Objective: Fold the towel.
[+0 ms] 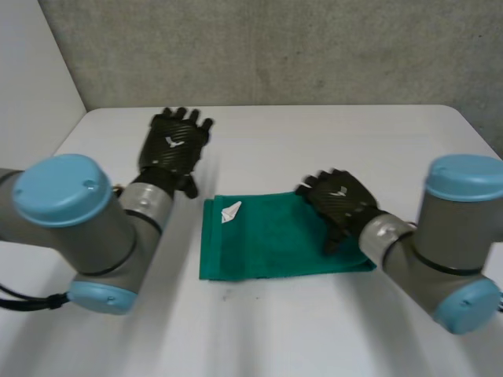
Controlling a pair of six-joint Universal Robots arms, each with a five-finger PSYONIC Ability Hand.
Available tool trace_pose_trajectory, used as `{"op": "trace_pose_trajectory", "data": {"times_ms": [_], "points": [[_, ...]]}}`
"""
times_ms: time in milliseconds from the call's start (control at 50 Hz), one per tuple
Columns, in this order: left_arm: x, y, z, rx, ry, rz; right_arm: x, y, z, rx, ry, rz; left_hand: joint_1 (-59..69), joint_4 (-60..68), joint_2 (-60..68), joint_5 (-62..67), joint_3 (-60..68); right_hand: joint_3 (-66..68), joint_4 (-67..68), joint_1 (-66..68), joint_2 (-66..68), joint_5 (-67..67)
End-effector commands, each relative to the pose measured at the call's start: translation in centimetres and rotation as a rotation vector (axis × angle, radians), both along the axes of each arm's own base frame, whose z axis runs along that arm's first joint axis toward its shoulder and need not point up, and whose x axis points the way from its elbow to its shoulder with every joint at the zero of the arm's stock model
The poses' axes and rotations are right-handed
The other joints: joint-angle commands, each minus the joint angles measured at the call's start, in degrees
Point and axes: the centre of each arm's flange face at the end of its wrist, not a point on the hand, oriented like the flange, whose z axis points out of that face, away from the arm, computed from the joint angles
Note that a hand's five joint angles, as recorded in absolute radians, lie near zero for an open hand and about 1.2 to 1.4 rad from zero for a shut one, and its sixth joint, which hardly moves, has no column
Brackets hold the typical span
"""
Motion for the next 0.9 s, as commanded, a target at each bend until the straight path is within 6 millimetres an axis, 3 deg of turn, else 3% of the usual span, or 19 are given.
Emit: {"op": "trace_pose_trajectory", "data": {"times_ms": [20, 60, 100, 160, 240, 300, 320, 340, 380, 420, 560, 600, 620, 640, 660, 680, 760, 800, 900], "points": [[-3.3, 1.1, -1.1, 0.022, 0.009, -0.081, -5.9, -0.8, -3.2, 0.121, 0.064, -0.172, -0.97, -0.78, -1.11, -1.21, -1.21, 16.82, 15.62, 17.24, 16.23, 15.31], [-3.3, 1.3, -1.5, 0.037, 0.001, -0.083, -6.8, -1.1, -3.6, 0.114, 0.099, -0.188, -0.97, -0.78, -1.11, -1.21, -1.21, 50.24, 49.04, 50.66, 49.64, 48.73], [-3.2, 1.5, -1.6, 0.047, -0.004, -0.08, -7.1, -1.5, -3.5, 0.092, 0.115, -0.193, -0.97, -0.78, -1.11, -1.21, -1.21, 68.09, 66.89, 68.51, 67.5, 66.58], [-2.7, 1.8, -1.8, 0.067, -0.017, -0.058, -7.2, -2.6, -2.8, 0.009, 0.138, -0.219, -1.14, -0.95, -1.28, -1.38, -1.38, 68.14, 66.94, 68.56, 67.55, 66.64], [-1.7, 1.9, -1.2, 0.073, -0.016, -0.018, -6.0, -3.7, -1.0, -0.114, 0.172, -0.241, -1.48, -1.29, -1.61, -1.71, -1.72, 68.14, 66.94, 68.56, 67.55, 66.64], [-1.0, 2.0, -1.0, 0.077, -0.02, 0.002, -1.5, -1.7, 0.5, -0.199, 0.164, -0.122, -1.65, -1.46, -1.78, -1.88, -1.88, 68.14, 66.94, 68.56, 67.55, 66.64], [-0.4, 1.8, -0.9, 0.078, -0.02, 0.023, -1.5, -1.7, 0.5, -0.2, 0.164, -0.122, -1.65, -1.46, -1.78, -1.88, -1.88, 68.14, 66.94, 68.56, 67.55, 66.64], [0.4, 1.3, -0.6, 0.077, -0.018, 0.049, 2.2, 0.9, 1.5, -0.246, 0.131, -0.006, -1.65, -1.46, -1.78, -1.88, -1.88, 68.14, 66.94, 68.56, 67.55, 66.64], [1.2, 0.8, -0.5, 0.078, -0.017, 0.077, 3.3, 1.9, 1.8, -0.26, 0.121, 0.03, -1.65, -1.46, -1.78, -1.88, -1.88, 68.14, 66.94, 68.56, 67.55, 66.64], [2.1, 0.5, -0.4, 0.079, -0.017, 0.103, 6.4, 5.4, 1.9, -0.277, 0.099, 0.152, -1.65, -1.46, -1.78, -1.88, -1.88, 68.14, 66.94, 68.56, 67.55, 66.64], [2.6, 0.4, -0.7, 0.091, -0.023, 0.117, 9.5, 11.8, -1.8, -0.259, 0.165, 0.415, -1.65, -1.46, -1.78, -1.88, -1.88, 68.14, 66.94, 68.56, 67.55, 66.64], [2.6, 0.5, -0.7, 0.091, -0.023, 0.119, 9.6, 12.3, -2.1, -0.263, 0.176, 0.442, -1.65, -1.46, -1.78, -1.88, -1.88, 68.14, 66.94, 68.56, 67.55, 66.64], [2.5, 0.6, -0.6, 0.089, -0.021, 0.119, 9.7, 12.2, -2.2, -0.268, 0.182, 0.44, -1.65, -1.46, -1.78, -1.88, -1.88, 55.38, 54.18, 55.8, 54.78, 53.87], [2.4, 0.7, -0.6, 0.087, -0.021, 0.119, 9.7, 11.9, -2.1, -0.276, 0.185, 0.424, -1.81, -1.62, -1.95, -2.05, -2.05, 20.28, 19.08, 20.7, 19.69, 18.77], [2.3, 0.7, -0.6, 0.089, -0.02, 0.119, 9.6, 11.6, -1.9, -0.28, 0.185, 0.408, -1.81, -1.63, -1.95, -2.05, -2.05, 4.6, 3.41, 5.03, 4.01, 3.1], [2.3, 0.8, -0.5, 0.087, -0.019, 0.117, 9.5, 11.4, -1.6, -0.284, 0.184, 0.39, -1.81, -1.63, -1.95, -2.05, -2.05, -1.86, -3.06, -1.44, -2.45, -3.36], [1.6, 1.1, -0.2, 0.084, 0.006, 0.098, 8.1, 9.0, 0.0, -0.279, 0.159, 0.247, -1.81, -1.63, -1.95, -2.05, -2.05, -1.86, -3.06, -1.44, -2.45, -3.36], [1.0, 1.5, 0.1, 0.087, 0.035, 0.077, 6.6, 7.0, 2.4, -0.278, 0.091, 0.152, -1.48, -1.29, -1.62, -1.71, -1.72, -1.86, -3.06, -1.44, -2.45, -3.36], [-0.7, 2.9, 0.7, 0.121, 0.104, 0.021, 5.1, 5.3, 4.6, -0.162, -0.11, 0.069, -0.8, -0.62, -0.94, -1.04, -1.04, -1.86, -3.06, -1.44, -2.45, -3.36]]}}
